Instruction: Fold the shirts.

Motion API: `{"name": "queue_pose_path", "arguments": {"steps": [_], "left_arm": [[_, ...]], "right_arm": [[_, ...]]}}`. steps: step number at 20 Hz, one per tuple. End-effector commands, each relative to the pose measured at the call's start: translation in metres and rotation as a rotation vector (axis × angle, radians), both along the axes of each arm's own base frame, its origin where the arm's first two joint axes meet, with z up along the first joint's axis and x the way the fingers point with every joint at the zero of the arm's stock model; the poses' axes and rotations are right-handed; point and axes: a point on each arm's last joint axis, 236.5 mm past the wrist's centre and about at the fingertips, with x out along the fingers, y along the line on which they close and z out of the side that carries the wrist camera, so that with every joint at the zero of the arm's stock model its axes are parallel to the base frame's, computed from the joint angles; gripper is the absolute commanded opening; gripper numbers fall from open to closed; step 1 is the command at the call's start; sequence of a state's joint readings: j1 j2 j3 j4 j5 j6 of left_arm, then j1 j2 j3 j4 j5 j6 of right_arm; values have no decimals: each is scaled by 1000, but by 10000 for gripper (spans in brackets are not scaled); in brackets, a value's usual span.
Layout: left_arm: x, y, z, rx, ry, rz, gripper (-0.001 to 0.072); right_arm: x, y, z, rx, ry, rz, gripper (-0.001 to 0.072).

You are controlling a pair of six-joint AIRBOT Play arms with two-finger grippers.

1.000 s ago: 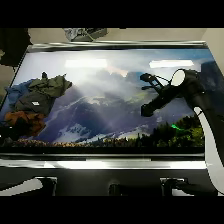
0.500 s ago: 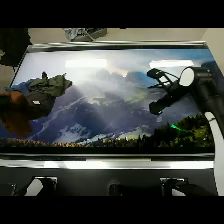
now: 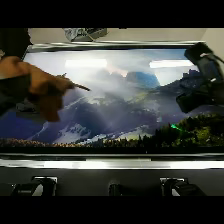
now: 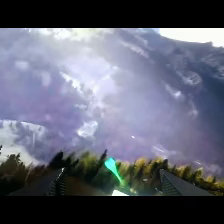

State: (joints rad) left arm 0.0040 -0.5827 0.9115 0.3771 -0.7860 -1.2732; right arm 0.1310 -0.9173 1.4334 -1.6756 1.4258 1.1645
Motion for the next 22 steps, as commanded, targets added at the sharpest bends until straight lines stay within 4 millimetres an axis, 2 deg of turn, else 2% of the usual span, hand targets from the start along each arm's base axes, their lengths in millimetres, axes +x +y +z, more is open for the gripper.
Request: {"name": "queue_pose_path", "arguments": {"steps": [1, 2, 3, 5, 7, 8, 9, 10, 11, 13, 14, 15, 17, 18, 19, 20, 22], "left_arm": [[-11, -93, -58, 66, 152, -278, 41], [-13, -119, -86, 88, 228, -353, 41], [-20, -147, -124, 126, 327, -445, 41], [-49, -191, -207, 210, 561, -632, 41], [-71, -212, -274, 270, 756, -738, 41], [-71, -214, -294, 281, 819, -758, 43], [-65, -214, -301, 286, 833, -774, 112], [-55, -212, -298, 278, 831, -781, 304], [-40, -206, -286, 260, 819, -787, 561], [-6, -176, -255, 272, 755, -772, 575], [10, -152, -245, 310, 748, -735, 574], [27, -119, -242, 381, 746, -671, 573], [47, -49, -255, 532, 791, -510, 573], [46, -21, -268, 590, 837, -457, 573], [39, -6, -282, 607, 887, -444, 573], [27, -1, -300, 595, 948, -451, 573], [3, -11, -334, 555, 1020, -479, 573]], "right_arm": [[-28, -18, 25, -34, -62, -48, 671], [-32, -28, 25, -67, -50, -73, 666], [-36, -39, 22, -106, -30, -100, 665], [-35, -50, 18, -149, -4, -128, 664], [-26, -48, 6, -154, 36, -122, 663], [-19, -46, -4, -159, 68, -118, 663], [-9, -42, -15, -152, 96, -106, 661], [4, -32, -28, -131, 124, -74, 661], [17, -19, -42, -111, 149, -24, 661], [38, 11, -78, -55, 229, 92, 661], [39, 27, -99, -20, 303, 153, 661], [34, 40, -121, 14, 394, 210, 661], [20, 60, -155, 78, 555, 282, 661], [15, 70, -171, 120, 607, 302, 661], [7, 80, -185, 165, 648, 316, 660], [-1, 88, -198, 206, 678, 318, 660], [-22, 99, -228, 278, 748, 308, 653]]}}
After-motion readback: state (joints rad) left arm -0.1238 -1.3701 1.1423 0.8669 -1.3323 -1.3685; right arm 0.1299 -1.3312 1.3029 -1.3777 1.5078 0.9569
